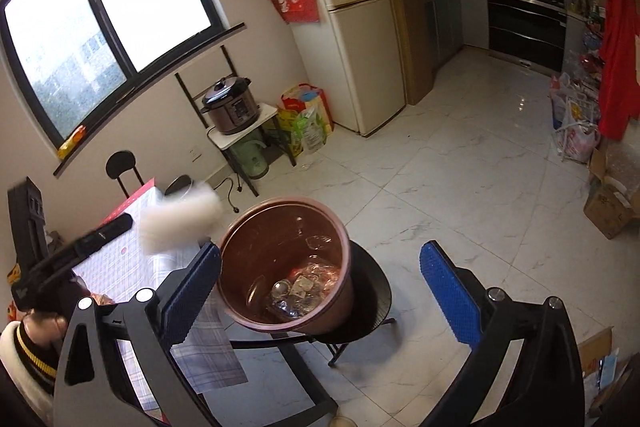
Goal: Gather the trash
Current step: 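Carry the white foam sleeve over the brown bin and open the left gripper, then grasp the white-green plastic bag with the right gripper while the left gripper returns to the table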
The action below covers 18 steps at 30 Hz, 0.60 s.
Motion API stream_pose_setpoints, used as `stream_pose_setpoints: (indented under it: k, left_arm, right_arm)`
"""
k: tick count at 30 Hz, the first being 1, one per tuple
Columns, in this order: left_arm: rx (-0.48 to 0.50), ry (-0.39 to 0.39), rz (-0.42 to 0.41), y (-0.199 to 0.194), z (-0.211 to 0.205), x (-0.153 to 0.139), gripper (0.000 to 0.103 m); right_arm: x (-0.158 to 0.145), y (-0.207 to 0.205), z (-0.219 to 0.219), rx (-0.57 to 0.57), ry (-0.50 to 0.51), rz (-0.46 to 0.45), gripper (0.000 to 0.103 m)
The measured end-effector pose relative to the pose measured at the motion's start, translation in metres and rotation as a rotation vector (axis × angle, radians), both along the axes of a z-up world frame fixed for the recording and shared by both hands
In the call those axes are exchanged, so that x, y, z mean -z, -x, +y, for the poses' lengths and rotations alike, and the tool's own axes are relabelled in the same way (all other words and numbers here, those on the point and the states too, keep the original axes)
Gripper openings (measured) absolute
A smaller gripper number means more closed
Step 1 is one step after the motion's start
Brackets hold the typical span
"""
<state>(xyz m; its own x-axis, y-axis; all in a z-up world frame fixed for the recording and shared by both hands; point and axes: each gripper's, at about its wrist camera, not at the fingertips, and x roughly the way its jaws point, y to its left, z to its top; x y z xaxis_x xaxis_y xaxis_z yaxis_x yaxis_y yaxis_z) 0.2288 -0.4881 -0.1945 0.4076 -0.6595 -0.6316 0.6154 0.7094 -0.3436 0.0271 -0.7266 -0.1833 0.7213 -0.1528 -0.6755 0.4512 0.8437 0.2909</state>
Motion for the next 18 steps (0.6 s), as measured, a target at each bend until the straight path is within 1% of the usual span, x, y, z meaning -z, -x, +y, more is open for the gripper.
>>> stream_pose_setpoints:
  k: [2,5,9,11,15,18]
  left_arm:
    - [-0.013,0.010,-0.014,0.000,0.008,-0.006,0.088]
    - [-0.067,0.016,-0.027,0.000,0.032,-0.012,0.096]
    - [-0.177,0.019,-0.038,0.003,0.082,-0.021,0.096]
    - [-0.245,0.015,-0.051,0.006,0.113,-0.026,0.097]
    - [-0.429,0.002,-0.053,0.016,0.196,-0.037,0.097]
    - [-0.578,-0.006,-0.052,0.037,0.261,-0.043,0.097]
  right_arm:
    - [-0.001,0.005,-0.003,0.011,-0.003,-0.008,0.098]
    - [-0.001,0.003,-0.003,0.015,-0.013,-0.018,0.098]
    - [0.000,-0.002,0.004,-0.005,-0.026,-0.031,0.098]
    - [-0.002,-0.009,0.014,-0.030,-0.027,-0.037,0.098]
    - [-0.006,-0.033,0.040,-0.099,-0.039,-0.051,0.098]
    - [-0.009,-0.050,0.064,-0.158,-0.053,-0.063,0.098]
